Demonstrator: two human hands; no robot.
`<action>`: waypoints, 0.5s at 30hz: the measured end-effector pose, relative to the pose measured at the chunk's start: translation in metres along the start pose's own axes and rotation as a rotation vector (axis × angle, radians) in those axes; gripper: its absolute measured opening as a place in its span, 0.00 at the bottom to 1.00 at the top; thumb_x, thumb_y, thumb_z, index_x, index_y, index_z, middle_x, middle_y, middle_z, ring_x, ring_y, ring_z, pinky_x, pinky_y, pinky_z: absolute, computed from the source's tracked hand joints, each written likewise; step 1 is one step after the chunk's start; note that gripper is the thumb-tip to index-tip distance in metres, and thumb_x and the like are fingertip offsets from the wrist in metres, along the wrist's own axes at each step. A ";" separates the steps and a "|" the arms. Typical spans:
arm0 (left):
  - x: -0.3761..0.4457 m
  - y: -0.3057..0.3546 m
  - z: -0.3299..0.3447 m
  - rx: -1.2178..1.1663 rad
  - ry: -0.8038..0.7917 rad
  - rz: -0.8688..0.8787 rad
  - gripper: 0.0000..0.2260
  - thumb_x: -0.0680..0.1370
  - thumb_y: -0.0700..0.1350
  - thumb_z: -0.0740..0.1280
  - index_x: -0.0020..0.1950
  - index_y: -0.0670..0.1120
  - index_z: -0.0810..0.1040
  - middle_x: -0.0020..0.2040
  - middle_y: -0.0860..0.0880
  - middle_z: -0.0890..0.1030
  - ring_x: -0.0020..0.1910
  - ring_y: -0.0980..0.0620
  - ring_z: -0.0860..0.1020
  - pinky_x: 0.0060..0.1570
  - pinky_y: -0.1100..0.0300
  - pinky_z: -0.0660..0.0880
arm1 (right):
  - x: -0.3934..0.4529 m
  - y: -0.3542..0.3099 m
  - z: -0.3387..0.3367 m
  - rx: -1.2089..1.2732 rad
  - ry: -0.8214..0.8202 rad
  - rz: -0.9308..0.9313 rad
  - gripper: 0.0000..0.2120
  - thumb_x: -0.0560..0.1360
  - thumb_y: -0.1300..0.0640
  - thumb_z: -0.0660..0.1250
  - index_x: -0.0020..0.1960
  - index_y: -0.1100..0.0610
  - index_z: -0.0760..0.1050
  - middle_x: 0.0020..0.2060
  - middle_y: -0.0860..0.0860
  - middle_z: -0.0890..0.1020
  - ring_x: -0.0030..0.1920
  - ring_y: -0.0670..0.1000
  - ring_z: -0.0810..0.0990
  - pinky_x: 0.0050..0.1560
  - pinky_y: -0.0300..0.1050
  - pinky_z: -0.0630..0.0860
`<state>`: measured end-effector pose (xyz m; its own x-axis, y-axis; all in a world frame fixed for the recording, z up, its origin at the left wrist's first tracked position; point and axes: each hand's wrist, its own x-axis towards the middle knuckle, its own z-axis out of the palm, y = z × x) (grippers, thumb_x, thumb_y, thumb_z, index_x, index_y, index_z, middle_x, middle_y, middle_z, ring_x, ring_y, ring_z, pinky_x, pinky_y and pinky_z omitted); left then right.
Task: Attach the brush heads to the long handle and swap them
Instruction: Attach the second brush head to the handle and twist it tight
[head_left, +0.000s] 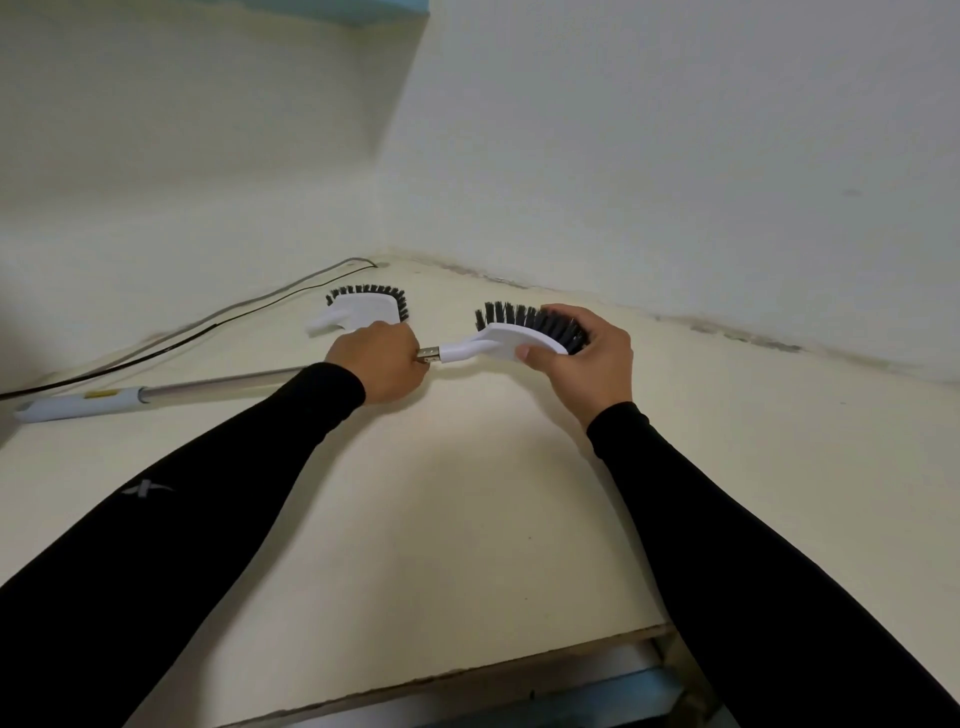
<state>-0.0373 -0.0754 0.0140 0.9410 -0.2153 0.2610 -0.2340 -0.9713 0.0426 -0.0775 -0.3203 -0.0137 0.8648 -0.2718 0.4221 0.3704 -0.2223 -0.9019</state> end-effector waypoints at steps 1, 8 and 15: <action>-0.003 0.000 0.003 0.041 0.055 0.008 0.16 0.75 0.49 0.60 0.28 0.46 0.69 0.27 0.48 0.73 0.25 0.48 0.72 0.27 0.60 0.61 | 0.000 0.000 0.000 0.000 -0.004 0.003 0.20 0.64 0.62 0.83 0.53 0.48 0.86 0.38 0.31 0.85 0.39 0.35 0.82 0.40 0.27 0.75; -0.011 0.001 0.019 0.176 0.290 0.040 0.22 0.82 0.54 0.51 0.31 0.46 0.68 0.28 0.47 0.72 0.27 0.42 0.70 0.29 0.57 0.60 | 0.001 -0.001 0.000 -0.001 -0.027 0.027 0.18 0.62 0.62 0.83 0.47 0.45 0.85 0.33 0.31 0.83 0.35 0.34 0.80 0.37 0.26 0.73; -0.017 0.005 0.030 0.190 0.403 0.021 0.21 0.82 0.54 0.53 0.30 0.47 0.65 0.26 0.46 0.70 0.25 0.42 0.66 0.29 0.56 0.59 | 0.003 0.000 -0.002 0.001 -0.039 0.097 0.16 0.61 0.61 0.83 0.45 0.48 0.87 0.33 0.35 0.83 0.35 0.38 0.79 0.38 0.30 0.74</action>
<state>-0.0473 -0.0798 -0.0188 0.7576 -0.2147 0.6163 -0.1672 -0.9767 -0.1348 -0.0752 -0.3231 -0.0125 0.9092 -0.2555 0.3287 0.2845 -0.1953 -0.9386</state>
